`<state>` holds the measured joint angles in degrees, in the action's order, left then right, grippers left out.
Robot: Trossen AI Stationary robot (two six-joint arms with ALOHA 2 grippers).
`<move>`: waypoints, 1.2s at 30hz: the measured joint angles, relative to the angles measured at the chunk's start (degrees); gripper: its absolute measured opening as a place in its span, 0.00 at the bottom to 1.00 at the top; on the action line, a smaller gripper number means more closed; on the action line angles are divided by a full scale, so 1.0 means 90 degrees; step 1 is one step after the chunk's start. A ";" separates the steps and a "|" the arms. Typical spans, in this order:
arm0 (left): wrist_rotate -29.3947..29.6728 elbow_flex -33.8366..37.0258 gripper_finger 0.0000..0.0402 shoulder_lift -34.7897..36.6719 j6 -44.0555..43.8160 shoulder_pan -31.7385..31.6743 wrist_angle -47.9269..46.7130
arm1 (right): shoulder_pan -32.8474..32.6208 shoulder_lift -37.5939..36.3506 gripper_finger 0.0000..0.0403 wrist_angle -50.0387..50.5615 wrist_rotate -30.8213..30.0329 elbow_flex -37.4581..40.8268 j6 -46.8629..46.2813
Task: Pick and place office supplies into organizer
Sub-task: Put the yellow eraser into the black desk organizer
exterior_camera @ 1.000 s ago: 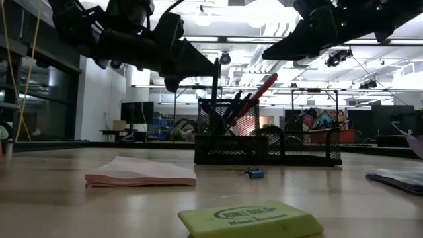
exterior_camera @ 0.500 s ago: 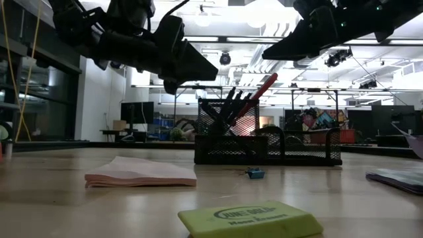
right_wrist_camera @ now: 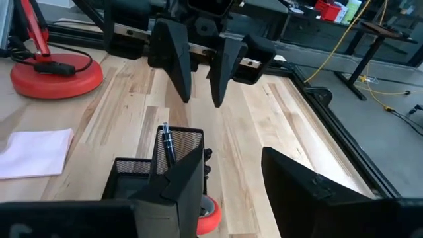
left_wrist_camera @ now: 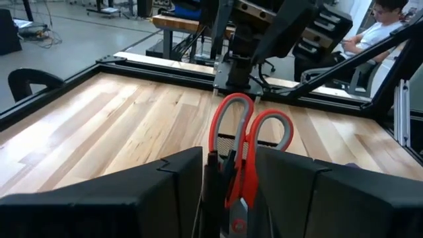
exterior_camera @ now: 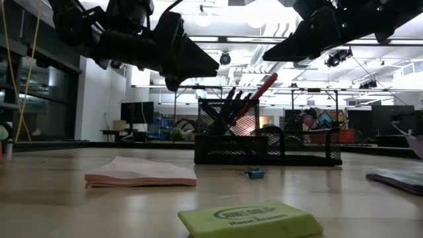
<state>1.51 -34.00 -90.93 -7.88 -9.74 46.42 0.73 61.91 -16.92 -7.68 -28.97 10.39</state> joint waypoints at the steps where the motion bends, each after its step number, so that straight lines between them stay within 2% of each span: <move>1: -0.0037 0.0000 0.33 0.0002 -0.0013 0.0000 -0.0013 | 0.0000 0.0000 0.36 0.0012 0.0006 0.0000 0.0000; 6: -0.0496 0.0000 0.33 0.0002 0.0015 0.0002 0.0023 | -0.0002 0.0002 0.37 0.0042 0.0076 0.0000 -0.0344; 11: -0.0681 0.0000 0.33 0.0002 0.0175 0.0005 0.0041 | -0.0002 0.0002 0.38 0.0048 0.0208 0.0000 -0.0894; 15: -0.1149 0.0000 0.33 0.0002 0.0259 0.0002 0.0006 | -0.0002 0.0002 0.38 0.0046 0.0275 0.0000 -0.1362; 20: -0.1936 -0.0002 0.33 0.0002 0.0337 0.0071 -0.0008 | -0.0026 0.0002 0.39 0.0046 0.0832 0.0000 -0.1584; 31: -0.1936 -0.0005 0.33 0.0002 0.0398 0.0546 -0.0284 | -0.0700 0.0131 0.39 0.0199 0.1062 0.0000 -0.1044; 36: -0.1727 -0.0005 0.33 0.0002 0.0348 0.0727 -0.0326 | -0.1000 0.0648 0.38 -0.0093 0.1352 0.0000 -0.1464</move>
<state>-14.04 -34.04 -90.91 -4.75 -3.19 43.48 -8.27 67.74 -17.76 4.49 -28.97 -2.79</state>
